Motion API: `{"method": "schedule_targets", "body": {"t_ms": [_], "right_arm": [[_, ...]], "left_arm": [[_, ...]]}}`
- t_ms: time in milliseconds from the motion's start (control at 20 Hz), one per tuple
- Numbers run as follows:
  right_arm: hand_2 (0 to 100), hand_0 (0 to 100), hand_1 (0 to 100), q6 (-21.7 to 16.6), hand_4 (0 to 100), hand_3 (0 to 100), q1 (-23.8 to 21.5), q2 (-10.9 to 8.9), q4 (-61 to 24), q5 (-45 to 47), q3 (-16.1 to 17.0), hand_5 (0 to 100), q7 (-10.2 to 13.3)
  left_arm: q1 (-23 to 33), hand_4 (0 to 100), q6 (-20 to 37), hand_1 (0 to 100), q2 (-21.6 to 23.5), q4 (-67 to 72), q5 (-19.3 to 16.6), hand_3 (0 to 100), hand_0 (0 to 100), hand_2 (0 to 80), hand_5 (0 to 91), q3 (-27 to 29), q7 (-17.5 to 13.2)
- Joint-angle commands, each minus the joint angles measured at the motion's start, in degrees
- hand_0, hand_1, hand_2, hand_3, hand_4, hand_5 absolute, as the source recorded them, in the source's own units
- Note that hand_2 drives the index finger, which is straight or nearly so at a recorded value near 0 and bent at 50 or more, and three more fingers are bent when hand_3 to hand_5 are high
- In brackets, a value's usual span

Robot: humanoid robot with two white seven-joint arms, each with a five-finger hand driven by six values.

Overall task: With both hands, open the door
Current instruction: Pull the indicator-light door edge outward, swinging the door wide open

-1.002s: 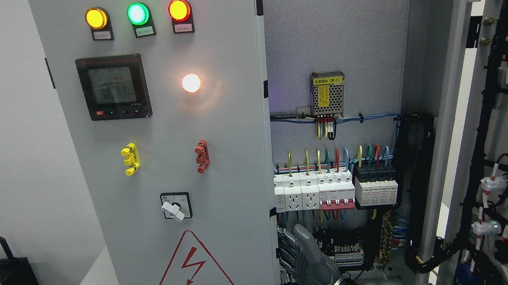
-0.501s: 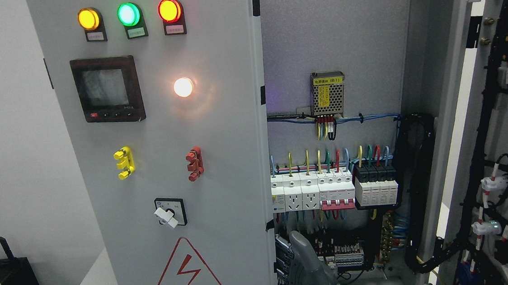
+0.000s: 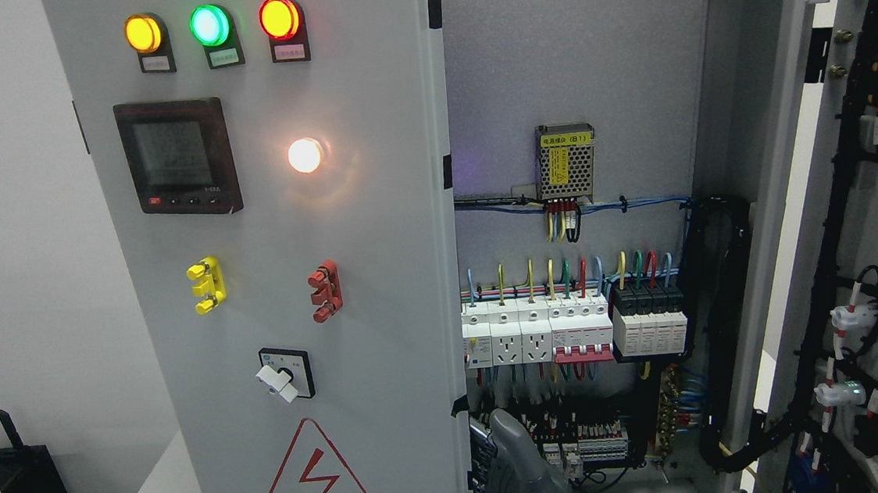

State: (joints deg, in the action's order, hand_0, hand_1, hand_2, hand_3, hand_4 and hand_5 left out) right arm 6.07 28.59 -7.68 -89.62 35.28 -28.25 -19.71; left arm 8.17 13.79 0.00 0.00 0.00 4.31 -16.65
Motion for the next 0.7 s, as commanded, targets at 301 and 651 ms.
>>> {"method": "schedule_targets", "body": {"t_ms": [301,651], "right_arm": [[0,0,0,0.0,0,0,-0.6,0.13,-5.1,0.1,-4.2,0,-1.4],[0,0,0,0.0,0,0,-1.0,0.74,-5.6,0.2,-5.6,0,-1.5]], "left_arm": [[0.0,3,0.0,0,-1.9,0.0,-1.8,0,0,0.0,0.0,0.0,0.0],[0.0,3,0.0,0,-1.9,0.0,-1.8,0,0,0.0,0.0,0.0,0.0]]}}
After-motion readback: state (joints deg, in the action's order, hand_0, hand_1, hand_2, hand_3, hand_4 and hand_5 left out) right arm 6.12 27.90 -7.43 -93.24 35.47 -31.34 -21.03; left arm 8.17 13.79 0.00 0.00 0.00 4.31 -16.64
